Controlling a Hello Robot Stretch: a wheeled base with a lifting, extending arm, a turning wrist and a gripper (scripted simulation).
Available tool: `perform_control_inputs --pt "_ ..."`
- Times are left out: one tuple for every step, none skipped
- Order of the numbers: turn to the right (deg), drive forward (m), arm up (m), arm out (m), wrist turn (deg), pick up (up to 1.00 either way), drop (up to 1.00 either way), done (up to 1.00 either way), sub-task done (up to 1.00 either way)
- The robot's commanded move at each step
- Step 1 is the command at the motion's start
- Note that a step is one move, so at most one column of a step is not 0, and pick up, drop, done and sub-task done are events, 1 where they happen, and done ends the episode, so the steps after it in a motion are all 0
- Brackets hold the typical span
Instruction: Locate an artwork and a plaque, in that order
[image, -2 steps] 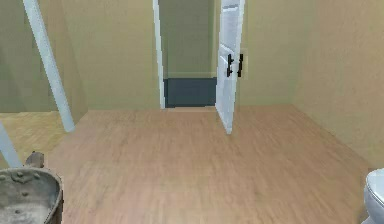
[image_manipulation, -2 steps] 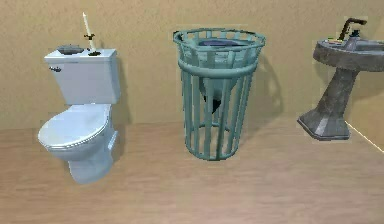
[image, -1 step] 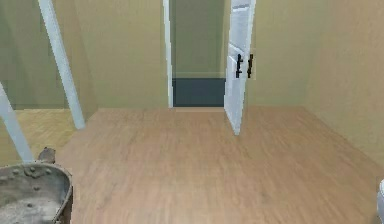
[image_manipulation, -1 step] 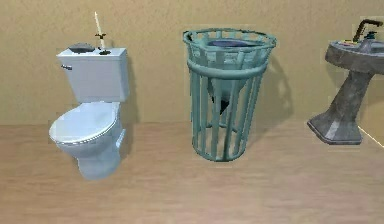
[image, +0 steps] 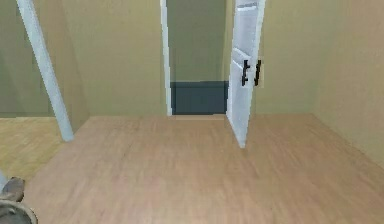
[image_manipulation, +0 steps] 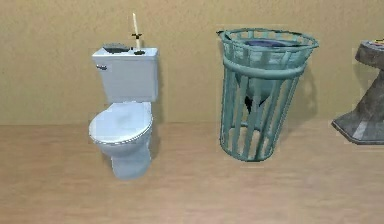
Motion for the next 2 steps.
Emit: perform_control_inputs --pt "-6.0 0.00 0.00 0.00 0.0 0.00 0.00 0.00 0.00" --pt "0.0 0.05 0.00 0.00 0.0 0.00 0.00 0.00 0.00"
